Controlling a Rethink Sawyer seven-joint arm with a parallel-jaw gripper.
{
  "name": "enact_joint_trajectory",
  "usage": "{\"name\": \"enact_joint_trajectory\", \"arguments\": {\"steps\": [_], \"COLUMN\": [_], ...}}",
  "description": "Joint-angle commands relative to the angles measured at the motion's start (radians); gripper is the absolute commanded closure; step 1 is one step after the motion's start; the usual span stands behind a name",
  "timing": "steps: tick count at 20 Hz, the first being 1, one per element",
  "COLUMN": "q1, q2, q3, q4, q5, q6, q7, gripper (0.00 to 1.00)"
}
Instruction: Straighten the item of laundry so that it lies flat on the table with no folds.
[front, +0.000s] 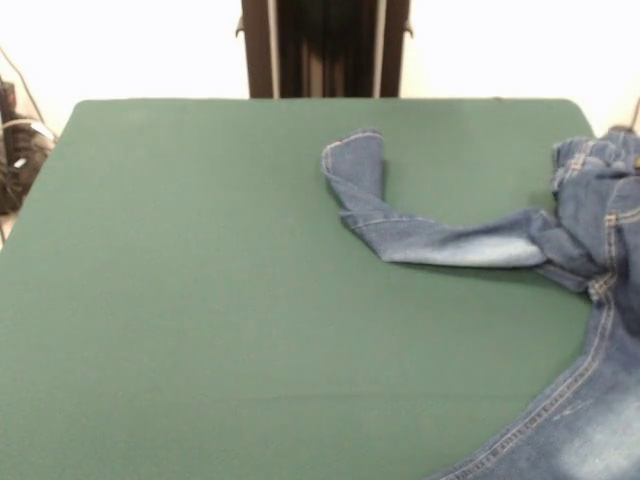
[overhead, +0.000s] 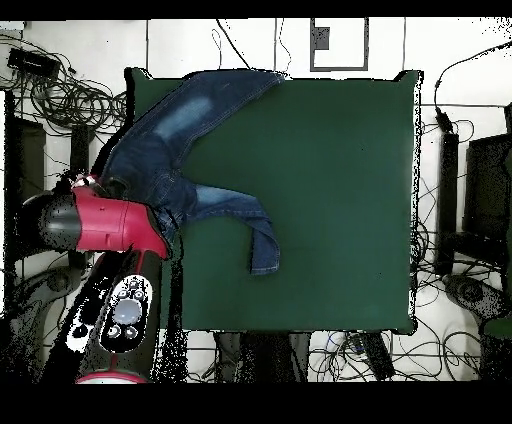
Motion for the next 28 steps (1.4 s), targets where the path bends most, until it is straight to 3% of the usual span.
{"name": "enact_joint_trajectory", "arguments": {"steps": [1,13,19,24,28], "q1": [0.008,-0.011,-0.063,-0.154,-0.289], "q2": [0.065,0.067,-0.025,-0.157,-0.286], "q3": [0.085,0.092,0.092,-0.100,-0.056], "q4": [0.035,-0.002,0.046,0.016,0.055], "q5": [0.077,0.100,0.078,-0.210,-0.379], "q6": [-0.034,0.008,0.081,0.277,0.344], "q7": [0.247,0.228,0.157,-0.153,-0.386], "gripper": [0.00,0.00,0.00,0.00,0.00]}}
